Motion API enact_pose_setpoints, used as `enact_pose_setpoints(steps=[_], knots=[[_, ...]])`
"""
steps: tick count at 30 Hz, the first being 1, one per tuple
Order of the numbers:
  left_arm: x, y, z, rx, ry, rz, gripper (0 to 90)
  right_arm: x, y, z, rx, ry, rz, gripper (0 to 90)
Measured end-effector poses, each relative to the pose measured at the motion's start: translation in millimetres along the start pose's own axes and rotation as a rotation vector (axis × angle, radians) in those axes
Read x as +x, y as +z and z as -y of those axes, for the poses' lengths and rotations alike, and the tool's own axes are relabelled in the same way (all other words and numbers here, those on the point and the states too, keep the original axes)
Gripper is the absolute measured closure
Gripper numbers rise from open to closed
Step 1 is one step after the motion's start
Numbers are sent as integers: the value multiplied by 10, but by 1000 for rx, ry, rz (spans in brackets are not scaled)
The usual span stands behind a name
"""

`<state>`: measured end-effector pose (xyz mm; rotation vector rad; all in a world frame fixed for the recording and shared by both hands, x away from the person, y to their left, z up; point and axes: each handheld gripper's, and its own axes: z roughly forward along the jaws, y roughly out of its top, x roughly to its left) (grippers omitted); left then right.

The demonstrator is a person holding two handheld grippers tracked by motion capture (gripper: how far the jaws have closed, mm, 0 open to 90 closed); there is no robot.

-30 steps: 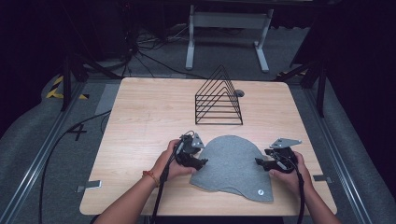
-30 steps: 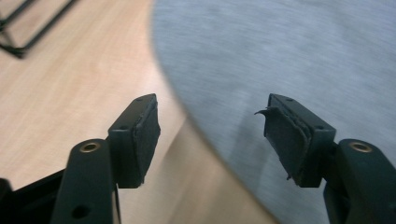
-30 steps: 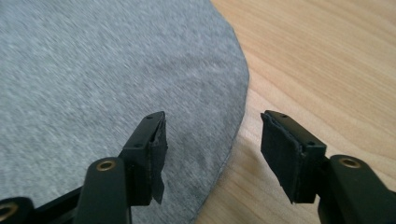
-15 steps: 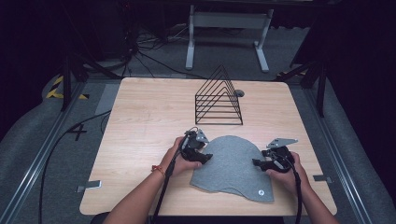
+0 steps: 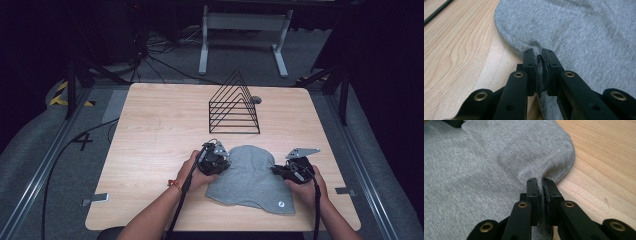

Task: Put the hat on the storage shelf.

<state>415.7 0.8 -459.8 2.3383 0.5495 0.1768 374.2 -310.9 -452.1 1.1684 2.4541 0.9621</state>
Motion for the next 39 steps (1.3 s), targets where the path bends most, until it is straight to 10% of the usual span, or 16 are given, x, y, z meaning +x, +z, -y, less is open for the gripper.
enact_pose_setpoints(steps=[12, 39], knots=[[-1, -566, -232, -186, 49, -40, 841, 58, -422, -309, -171, -59, 7, 848], [224, -1544, -1137, -362, 109, -155, 846, -10, -1318, -1387, -416, -143, 82, 847]])
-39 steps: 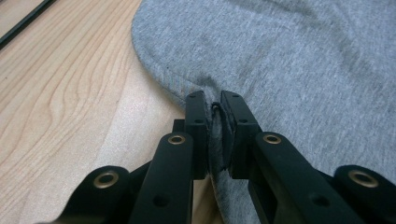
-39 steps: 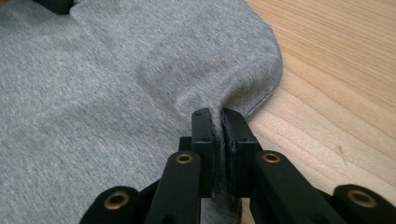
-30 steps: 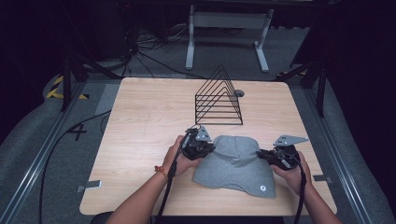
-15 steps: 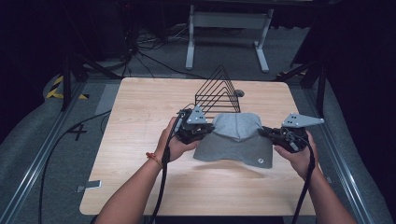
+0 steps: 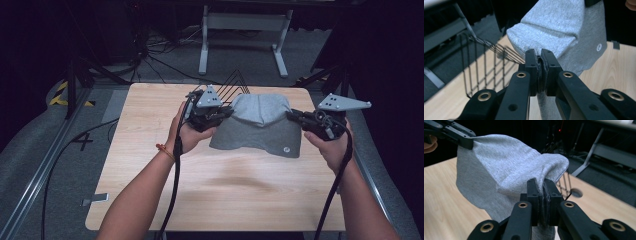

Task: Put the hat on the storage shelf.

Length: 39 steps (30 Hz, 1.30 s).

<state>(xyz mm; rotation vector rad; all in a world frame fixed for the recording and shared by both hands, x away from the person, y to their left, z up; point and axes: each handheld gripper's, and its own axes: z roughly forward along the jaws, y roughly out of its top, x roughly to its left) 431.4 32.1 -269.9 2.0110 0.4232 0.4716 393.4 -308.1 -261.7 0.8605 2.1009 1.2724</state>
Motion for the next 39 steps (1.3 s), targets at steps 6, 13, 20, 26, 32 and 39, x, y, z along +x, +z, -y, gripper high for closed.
enact_pose_setpoints(steps=[6, 13, 20, 26, 32, 39], knots=[[123, -90, -292, -28, 26, -26, 848, -63, -36, -346, -34, -32, 25, 847], [298, -80, -480, -33, 40, -72, 849, -128, 34, -615, -58, -54, 42, 847], [501, -84, -521, -49, 7, -113, 849, -216, 213, -783, -70, -59, 67, 847], [688, -18, -510, -46, -23, -146, 849, -299, 395, -930, -69, -68, 92, 847], [842, 15, -525, -49, -40, -175, 848, -357, 575, -1036, -65, -68, 101, 847], [989, 38, -564, -37, -30, -194, 848, -451, 745, -1080, -67, -39, 102, 847]])
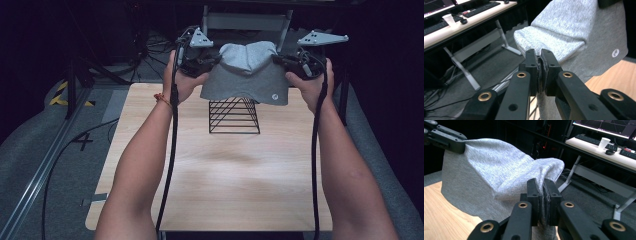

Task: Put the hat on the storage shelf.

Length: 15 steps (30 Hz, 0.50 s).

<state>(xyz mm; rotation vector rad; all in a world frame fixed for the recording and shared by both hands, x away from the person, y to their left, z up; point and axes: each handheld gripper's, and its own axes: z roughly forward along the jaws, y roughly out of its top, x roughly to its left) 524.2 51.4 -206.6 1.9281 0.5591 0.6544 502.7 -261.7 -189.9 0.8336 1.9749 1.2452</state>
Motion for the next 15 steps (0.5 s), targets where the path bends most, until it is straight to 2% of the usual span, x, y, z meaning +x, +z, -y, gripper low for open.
enact_pose_setpoints(steps=[9, 15], knots=[[111, 135, 16, 9, -30, -13, 848, -100, 173, -4, 5, 13, 15, 846], [116, 248, 39, 27, -33, -14, 848, -149, 273, 40, 22, 16, 19, 846]])
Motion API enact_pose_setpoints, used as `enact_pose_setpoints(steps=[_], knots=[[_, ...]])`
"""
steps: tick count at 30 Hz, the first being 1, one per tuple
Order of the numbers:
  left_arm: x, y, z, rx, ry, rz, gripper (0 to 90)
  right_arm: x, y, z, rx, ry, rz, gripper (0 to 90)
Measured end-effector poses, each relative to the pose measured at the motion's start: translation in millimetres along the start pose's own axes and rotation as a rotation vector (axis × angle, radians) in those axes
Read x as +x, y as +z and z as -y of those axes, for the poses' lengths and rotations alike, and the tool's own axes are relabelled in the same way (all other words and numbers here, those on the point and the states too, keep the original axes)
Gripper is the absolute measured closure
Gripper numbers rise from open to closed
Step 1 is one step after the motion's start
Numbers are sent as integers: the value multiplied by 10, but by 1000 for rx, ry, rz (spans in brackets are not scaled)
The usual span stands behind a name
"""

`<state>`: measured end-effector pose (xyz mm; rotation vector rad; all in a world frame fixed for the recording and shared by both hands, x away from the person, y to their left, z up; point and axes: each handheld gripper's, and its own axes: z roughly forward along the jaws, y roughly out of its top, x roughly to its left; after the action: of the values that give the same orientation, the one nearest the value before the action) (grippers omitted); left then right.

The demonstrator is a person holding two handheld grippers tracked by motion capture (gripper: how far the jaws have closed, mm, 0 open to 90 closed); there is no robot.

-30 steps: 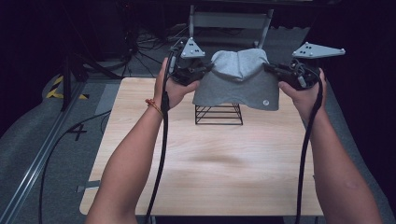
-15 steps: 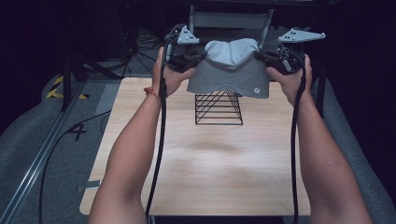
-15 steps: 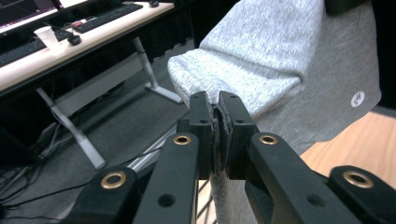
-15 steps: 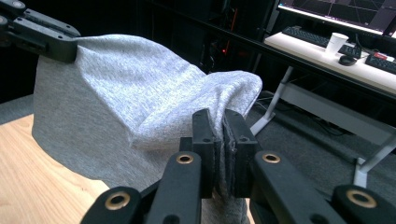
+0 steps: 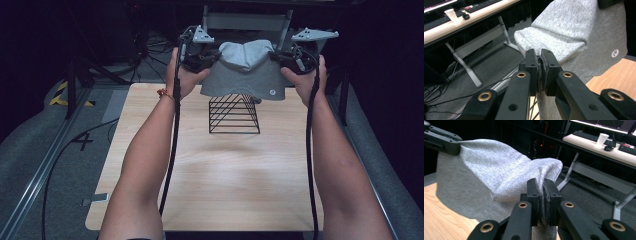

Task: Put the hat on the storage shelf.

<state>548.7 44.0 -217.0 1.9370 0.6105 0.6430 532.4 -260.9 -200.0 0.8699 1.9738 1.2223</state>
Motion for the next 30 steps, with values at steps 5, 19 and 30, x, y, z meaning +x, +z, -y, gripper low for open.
enact_pose_setpoints(steps=[5, 19, 30], knots=[[17, 65, 15, -4, -9, -7, 847, -49, 58, 30, 4, 6, 9, 846], [137, 213, 46, 15, -42, -58, 847, -173, 202, 84, -2, 38, 27, 845], [104, 228, 51, 39, -27, -34, 847, -136, 241, 105, -11, 56, 2, 846]])
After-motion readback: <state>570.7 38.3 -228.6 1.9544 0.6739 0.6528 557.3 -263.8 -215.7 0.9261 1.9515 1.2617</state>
